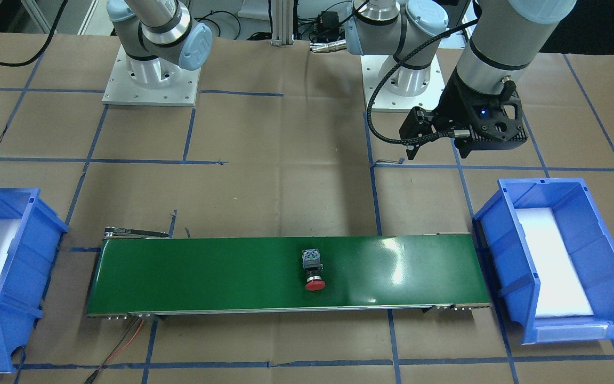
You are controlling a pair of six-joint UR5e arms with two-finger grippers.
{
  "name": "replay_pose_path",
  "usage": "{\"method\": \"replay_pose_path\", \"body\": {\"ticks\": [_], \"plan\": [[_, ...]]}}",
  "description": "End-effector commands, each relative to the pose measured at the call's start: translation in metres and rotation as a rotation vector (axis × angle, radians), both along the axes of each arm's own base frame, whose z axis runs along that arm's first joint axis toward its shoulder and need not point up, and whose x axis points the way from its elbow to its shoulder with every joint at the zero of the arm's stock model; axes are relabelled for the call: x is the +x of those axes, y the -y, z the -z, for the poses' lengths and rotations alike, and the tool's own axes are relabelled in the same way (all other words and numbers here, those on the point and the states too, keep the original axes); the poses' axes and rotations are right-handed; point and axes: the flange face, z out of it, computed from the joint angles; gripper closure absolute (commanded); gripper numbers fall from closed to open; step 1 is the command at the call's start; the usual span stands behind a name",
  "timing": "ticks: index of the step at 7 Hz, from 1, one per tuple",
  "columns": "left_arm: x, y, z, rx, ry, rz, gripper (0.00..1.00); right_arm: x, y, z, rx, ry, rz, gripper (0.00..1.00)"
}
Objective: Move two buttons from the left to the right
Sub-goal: 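Carry the yellow button with the right gripper into the empty bin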
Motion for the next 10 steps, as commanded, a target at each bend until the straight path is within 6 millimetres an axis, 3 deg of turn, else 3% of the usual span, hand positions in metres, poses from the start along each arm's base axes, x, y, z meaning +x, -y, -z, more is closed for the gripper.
{"method": "replay_pose_path", "body": {"ticks": [1,3,5,6,7,8,10], "plan": [[0.0,-0.001,0.001,0.001,-0.001,0.0,0.0,0.002,-0.005,0.049,0.01,-0.004,0.016,0.96],[0.0,0.0,0.001,0.001,-0.001,0.0,0.0,-0.001,-0.014,0.066,0.037,0.009,0.035,0.94],[-0.001,0.005,0.002,0.004,-0.003,0.001,0.0,-0.016,-0.018,0.074,0.049,0.015,0.057,0.81],[0.0,0.001,0.0,0.0,-0.001,0.0,0.0,-0.017,-0.018,0.078,0.054,0.018,0.058,0.65],[0.0,0.004,-0.003,-0.005,-0.001,0.0,0.0,-0.015,-0.02,0.08,0.059,0.021,0.057,0.27],[-0.001,0.0,-0.001,-0.002,-0.001,0.001,0.0,-0.014,-0.022,0.084,0.067,0.026,0.052,0.16],[0.0,0.002,-0.001,0.0,-0.004,0.0,0.0,-0.012,-0.02,0.078,0.059,0.022,0.046,0.05]]}}
